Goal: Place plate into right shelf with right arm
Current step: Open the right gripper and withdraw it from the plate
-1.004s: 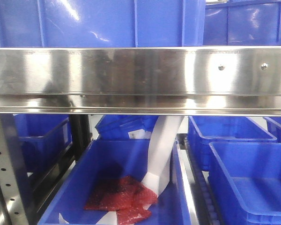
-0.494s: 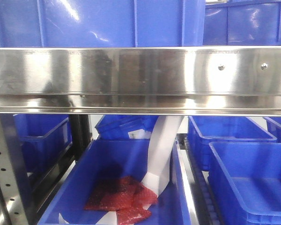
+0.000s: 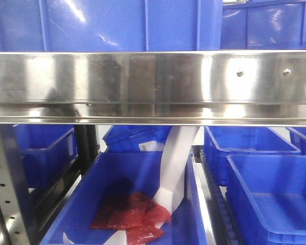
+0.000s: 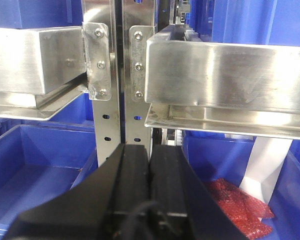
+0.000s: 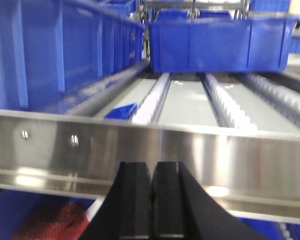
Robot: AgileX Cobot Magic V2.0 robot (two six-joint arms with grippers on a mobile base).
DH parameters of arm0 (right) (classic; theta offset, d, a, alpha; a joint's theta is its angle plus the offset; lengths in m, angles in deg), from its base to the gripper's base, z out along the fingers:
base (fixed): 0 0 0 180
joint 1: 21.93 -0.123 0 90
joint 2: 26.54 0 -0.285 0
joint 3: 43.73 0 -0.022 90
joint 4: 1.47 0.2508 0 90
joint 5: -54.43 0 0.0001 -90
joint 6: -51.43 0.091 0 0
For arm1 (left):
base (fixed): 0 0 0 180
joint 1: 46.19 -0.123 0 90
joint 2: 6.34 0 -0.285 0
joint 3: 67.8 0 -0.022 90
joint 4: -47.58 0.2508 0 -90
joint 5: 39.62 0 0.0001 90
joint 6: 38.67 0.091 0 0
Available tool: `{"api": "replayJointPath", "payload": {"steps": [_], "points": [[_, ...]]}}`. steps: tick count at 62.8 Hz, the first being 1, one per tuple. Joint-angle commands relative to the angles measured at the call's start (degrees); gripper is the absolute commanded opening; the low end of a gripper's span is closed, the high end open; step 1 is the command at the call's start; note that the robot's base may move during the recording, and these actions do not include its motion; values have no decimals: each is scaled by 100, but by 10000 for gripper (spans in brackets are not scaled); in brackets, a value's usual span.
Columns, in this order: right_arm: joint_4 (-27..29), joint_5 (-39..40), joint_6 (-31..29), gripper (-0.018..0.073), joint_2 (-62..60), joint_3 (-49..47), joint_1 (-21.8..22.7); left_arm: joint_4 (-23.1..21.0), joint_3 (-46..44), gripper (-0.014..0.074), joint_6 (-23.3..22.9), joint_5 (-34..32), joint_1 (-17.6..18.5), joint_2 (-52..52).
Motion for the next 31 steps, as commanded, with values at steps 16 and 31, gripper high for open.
{"api": "replayJointPath", "payload": {"steps": [16, 31], "points": [[0, 1030, 13, 52, -485, 580, 45, -24, 48, -47, 16, -520, 38, 2], [0, 1099, 13, 54, -485, 575, 46, -24, 48, -47, 16, -520, 38, 2]]}}
